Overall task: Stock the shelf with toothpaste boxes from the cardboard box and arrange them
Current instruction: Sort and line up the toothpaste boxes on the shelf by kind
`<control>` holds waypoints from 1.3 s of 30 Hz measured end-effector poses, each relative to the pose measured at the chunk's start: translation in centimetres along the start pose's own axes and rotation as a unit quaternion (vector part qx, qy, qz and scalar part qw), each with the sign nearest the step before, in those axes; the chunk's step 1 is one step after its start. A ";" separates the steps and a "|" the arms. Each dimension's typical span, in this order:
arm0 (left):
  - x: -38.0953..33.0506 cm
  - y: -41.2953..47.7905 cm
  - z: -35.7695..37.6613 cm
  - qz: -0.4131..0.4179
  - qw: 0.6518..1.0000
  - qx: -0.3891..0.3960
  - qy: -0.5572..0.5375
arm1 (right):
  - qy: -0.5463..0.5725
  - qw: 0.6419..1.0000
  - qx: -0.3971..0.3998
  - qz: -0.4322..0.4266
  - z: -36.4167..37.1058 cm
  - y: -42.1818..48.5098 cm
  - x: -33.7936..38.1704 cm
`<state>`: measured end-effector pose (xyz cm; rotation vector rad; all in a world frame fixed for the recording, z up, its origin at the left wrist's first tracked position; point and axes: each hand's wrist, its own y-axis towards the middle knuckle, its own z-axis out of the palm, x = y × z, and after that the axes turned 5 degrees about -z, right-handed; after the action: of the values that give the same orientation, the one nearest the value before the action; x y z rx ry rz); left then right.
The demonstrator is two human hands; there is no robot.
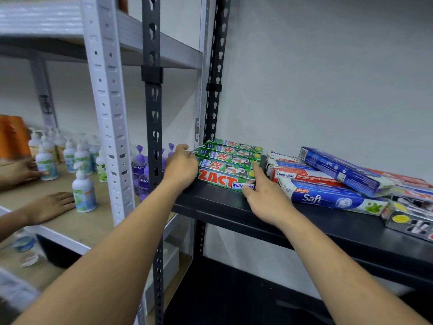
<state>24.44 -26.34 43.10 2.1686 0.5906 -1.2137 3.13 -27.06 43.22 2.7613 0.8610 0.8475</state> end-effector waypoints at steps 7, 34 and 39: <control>0.0 -0.1 0.0 0.005 1.000 -0.004 0.019 | -0.036 0.999 -0.024 -0.031 0.4 -0.2 0.0; -9.7 -12.8 15.6 0.314 0.893 0.110 0.304 | -0.111 0.983 -0.144 0.018 -15.0 -9.8 -14.9; -9.5 -12.7 15.6 0.328 0.897 0.088 0.282 | -0.075 0.985 -0.152 0.014 -14.1 -7.7 -16.2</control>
<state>2.34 -28.41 41.35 2.5689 -0.0706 -0.2778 -19.37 -30.26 45.16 2.5359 0.6118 0.6969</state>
